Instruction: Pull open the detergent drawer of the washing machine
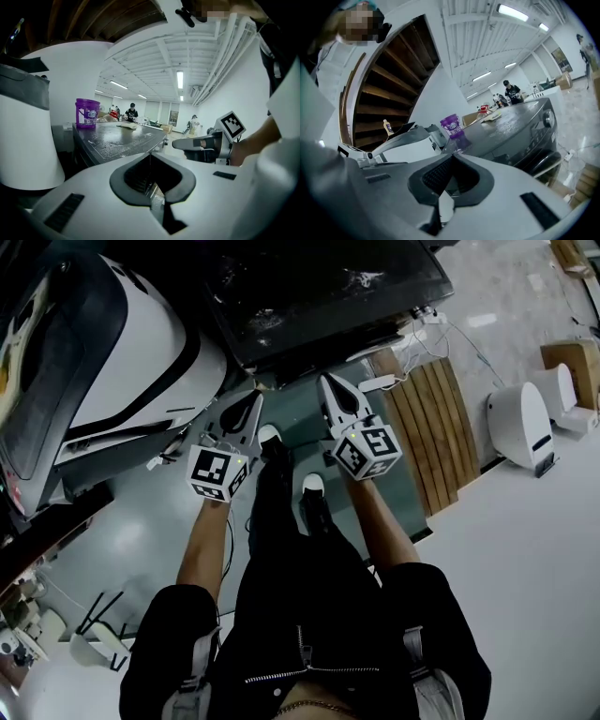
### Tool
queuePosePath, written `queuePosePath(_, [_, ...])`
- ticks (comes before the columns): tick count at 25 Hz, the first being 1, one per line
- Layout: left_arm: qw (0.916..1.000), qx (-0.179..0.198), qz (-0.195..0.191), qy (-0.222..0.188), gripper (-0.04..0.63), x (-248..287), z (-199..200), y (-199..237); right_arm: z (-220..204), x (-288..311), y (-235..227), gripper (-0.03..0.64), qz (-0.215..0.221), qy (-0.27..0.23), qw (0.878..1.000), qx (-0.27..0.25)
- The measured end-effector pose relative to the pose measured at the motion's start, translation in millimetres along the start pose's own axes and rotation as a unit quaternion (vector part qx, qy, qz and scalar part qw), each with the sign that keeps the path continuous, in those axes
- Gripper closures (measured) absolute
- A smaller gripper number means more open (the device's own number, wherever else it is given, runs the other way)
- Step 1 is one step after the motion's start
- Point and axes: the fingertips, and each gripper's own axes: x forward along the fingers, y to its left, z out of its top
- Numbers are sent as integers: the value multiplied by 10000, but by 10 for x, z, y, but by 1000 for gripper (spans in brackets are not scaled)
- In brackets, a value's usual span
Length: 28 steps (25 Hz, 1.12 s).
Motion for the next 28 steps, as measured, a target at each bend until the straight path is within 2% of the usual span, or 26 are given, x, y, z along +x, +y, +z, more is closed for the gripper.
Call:
queuePosePath(3, [10000,-41,-24,30,574,8,-48,18,-207,61,-94,611,427,-30,9959,796])
queuePosePath(6, [9999,-151,21,77,574,-10,-119,81,-394,145,-252,607,598,-99,9823,1770])
queuePosePath(10, [9996,-251,2,163,574,-12,-217,142,-468,255,-466,499,652,-443,9587,2731])
queuePosePath(13, [9991,-345,0,246,574,-24,-296,194,-546,330,-596,386,790,-716,9325,3449])
queuePosePath(15, [9988,-388,-34,306,574,-29,-357,198,-619,379,-683,338,901,-872,9150,3834])
queuePosePath(20, [9978,-473,-54,459,574,-67,-499,250,-727,550,-806,316,1219,-1077,8843,4377])
queuePosePath(28, [9962,-722,44,484,574,-93,-605,339,-835,798,-964,270,1326,-1205,8691,4611])
